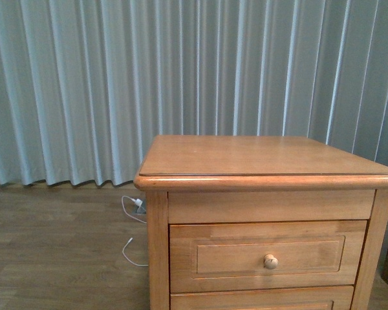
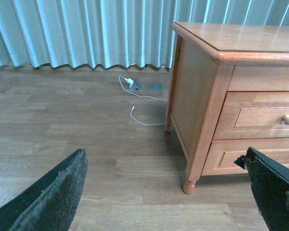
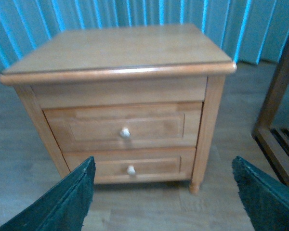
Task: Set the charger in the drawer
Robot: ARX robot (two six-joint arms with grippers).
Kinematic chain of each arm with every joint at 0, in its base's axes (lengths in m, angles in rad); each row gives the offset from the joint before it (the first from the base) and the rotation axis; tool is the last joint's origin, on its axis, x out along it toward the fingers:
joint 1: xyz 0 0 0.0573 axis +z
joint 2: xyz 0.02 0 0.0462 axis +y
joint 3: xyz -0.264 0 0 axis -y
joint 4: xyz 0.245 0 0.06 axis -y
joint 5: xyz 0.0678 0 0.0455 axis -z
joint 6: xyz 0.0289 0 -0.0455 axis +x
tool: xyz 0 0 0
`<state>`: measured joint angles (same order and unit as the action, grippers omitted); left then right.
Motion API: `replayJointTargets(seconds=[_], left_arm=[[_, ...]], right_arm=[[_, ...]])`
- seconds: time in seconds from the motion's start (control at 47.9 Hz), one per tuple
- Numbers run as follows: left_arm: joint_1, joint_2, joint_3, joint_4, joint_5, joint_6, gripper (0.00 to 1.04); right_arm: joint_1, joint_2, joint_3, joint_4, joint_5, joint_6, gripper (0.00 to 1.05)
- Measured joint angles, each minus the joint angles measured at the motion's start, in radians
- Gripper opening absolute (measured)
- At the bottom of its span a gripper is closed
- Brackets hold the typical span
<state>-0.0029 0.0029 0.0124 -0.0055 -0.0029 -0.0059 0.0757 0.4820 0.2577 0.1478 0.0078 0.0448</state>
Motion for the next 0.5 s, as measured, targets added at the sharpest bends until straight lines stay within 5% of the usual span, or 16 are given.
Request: replayJointTargets(seconds=[0.084, 0.23, 0.376, 0.501], left_arm=[[0.000, 0.000, 0.000, 0.000, 0.000, 0.000, 0.99], [0.000, 0.000, 0.000, 0.000, 0.000, 0.000, 0.99], [0.000, 0.000, 0.000, 0.000, 0.000, 0.000, 0.99], [0.000, 0.000, 0.000, 0.000, 0.000, 0.000, 0.99]], right_arm=[[-0.067, -0.051, -0.068, 0.092, -0.002, -0.026, 0.65], [-0.073, -0.095, -0.117, 0.094, -0.009, -0.035, 0.40], [-0.074, -0.161, -0.166, 0.080, -0.008, -0.039, 0.03], [-0.074, -0.196, -0.184, 0.064, -0.008, -0.042, 0.02]])
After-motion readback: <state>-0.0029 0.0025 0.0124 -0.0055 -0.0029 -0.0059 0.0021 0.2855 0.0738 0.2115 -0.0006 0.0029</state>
